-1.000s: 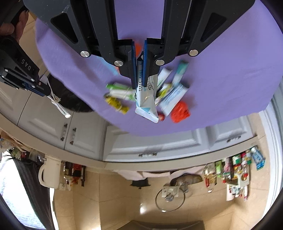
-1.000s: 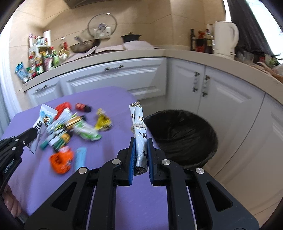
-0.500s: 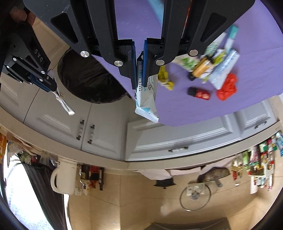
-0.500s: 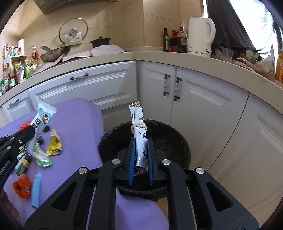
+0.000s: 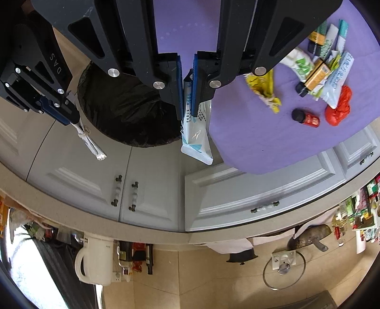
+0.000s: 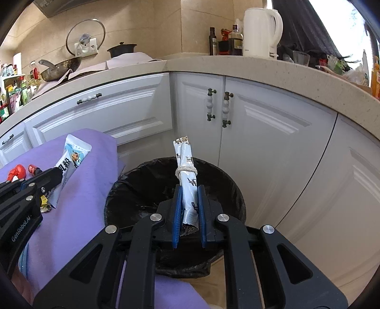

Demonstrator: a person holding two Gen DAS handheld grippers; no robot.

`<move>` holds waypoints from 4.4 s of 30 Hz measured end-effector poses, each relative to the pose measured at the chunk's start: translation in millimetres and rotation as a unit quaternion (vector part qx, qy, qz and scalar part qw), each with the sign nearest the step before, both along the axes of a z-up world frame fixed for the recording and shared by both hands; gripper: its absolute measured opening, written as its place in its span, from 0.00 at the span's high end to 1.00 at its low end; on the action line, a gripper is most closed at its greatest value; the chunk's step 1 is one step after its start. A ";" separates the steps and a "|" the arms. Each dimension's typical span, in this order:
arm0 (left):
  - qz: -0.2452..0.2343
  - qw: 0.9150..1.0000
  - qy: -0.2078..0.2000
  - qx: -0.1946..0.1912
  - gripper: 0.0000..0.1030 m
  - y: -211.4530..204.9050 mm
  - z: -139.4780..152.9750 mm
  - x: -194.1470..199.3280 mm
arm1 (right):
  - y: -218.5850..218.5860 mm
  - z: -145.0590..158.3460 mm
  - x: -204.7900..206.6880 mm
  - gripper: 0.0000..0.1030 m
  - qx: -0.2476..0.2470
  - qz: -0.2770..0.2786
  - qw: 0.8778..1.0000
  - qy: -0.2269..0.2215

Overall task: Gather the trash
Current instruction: 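Carry both items over the black bin and open both grippers to drop them, then grasp the light blue tube with the right gripper while the left gripper approaches the orange bag, then grasp the orange plastic bag with the left gripper while the right gripper carries the blue tube to the bin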

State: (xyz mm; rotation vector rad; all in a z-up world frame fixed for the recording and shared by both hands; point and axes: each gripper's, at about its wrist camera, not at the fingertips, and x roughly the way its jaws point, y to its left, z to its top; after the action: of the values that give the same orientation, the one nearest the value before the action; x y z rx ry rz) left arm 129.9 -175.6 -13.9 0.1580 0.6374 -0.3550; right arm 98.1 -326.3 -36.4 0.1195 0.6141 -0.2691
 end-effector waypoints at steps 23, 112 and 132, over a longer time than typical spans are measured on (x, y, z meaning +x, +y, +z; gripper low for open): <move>0.009 1.000 0.019 0.010 0.55 -19.9 -9.3 20.6 | -27.8 -23.5 13.1 0.61 0.029 -0.024 0.999 0.008; 0.101 0.994 0.020 0.029 0.46 143.6 -33.8 -94.4 | 133.1 -13.5 -79.7 0.88 0.034 0.137 0.990 0.003; 0.075 0.997 -0.019 0.000 0.59 126.2 -3.3 -93.8 | 120.4 1.8 -75.5 0.88 0.010 0.107 0.994 -0.016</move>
State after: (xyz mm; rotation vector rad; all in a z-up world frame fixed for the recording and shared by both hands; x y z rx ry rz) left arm 36.0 -49.4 -17.2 0.1164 0.6069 -0.2072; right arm 22.6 -205.9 -34.6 0.0766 0.5934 -0.0539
